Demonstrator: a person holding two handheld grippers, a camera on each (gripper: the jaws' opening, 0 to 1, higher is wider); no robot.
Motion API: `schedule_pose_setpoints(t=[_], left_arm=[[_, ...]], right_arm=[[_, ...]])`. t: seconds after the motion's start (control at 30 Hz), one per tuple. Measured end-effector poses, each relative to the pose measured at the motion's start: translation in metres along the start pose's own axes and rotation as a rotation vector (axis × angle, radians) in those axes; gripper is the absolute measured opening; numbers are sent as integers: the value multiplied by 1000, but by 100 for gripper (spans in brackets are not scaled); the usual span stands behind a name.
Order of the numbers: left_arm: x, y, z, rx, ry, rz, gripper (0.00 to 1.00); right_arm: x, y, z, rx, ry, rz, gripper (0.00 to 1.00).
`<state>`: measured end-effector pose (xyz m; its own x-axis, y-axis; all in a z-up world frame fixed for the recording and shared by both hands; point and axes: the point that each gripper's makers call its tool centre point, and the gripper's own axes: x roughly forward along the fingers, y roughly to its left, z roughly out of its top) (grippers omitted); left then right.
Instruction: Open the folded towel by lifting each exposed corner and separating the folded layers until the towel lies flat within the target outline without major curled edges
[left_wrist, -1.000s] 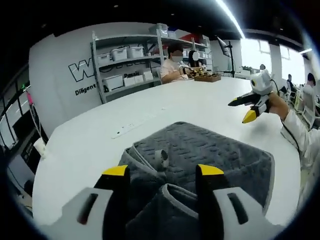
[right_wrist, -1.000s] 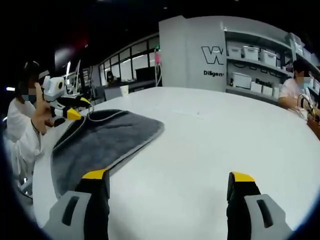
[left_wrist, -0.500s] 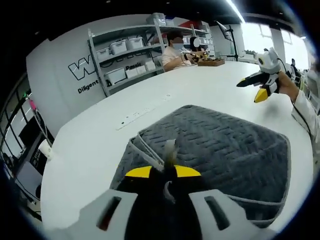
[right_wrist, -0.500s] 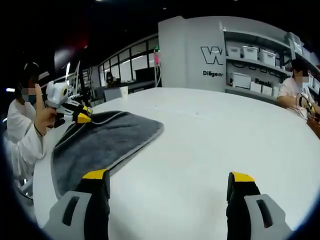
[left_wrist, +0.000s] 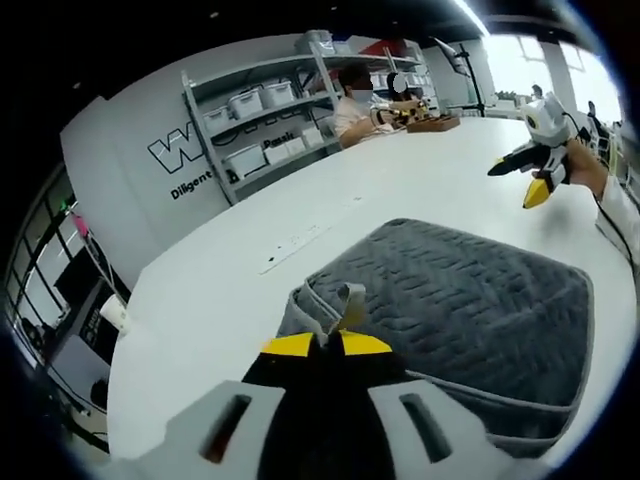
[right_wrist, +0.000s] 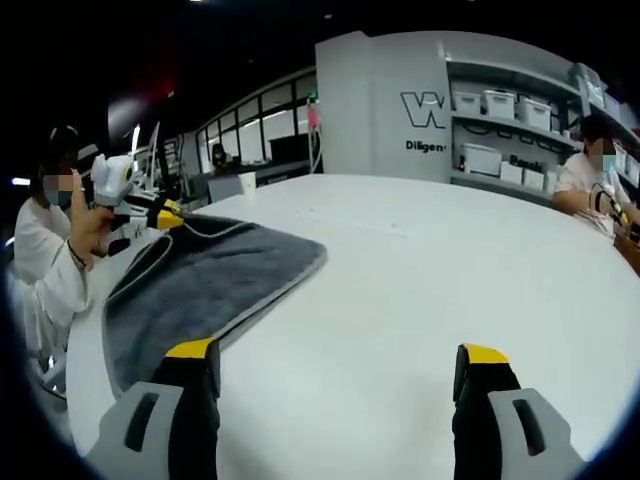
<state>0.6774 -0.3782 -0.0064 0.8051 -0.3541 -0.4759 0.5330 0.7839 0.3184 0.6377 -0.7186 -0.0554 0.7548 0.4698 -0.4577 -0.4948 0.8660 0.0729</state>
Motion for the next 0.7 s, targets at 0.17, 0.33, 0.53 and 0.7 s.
schedule_pose_setpoints(t=[0.17,0.33,0.53,0.7], left_arm=[[-1,27,5,-21,-14,60,5],[3,63,2,-35,-26,141,5],[9,89,-4,-60,-38,166,5],[26,108,-16,-29,-3,186,5]], right_arm=[[1,-1,-1,3,2,-1,97],[0,-1,-1,6,-1,0,97],[0,-2,0,11,-5,-1,97],[2,-2,-1,5,1,1,96]])
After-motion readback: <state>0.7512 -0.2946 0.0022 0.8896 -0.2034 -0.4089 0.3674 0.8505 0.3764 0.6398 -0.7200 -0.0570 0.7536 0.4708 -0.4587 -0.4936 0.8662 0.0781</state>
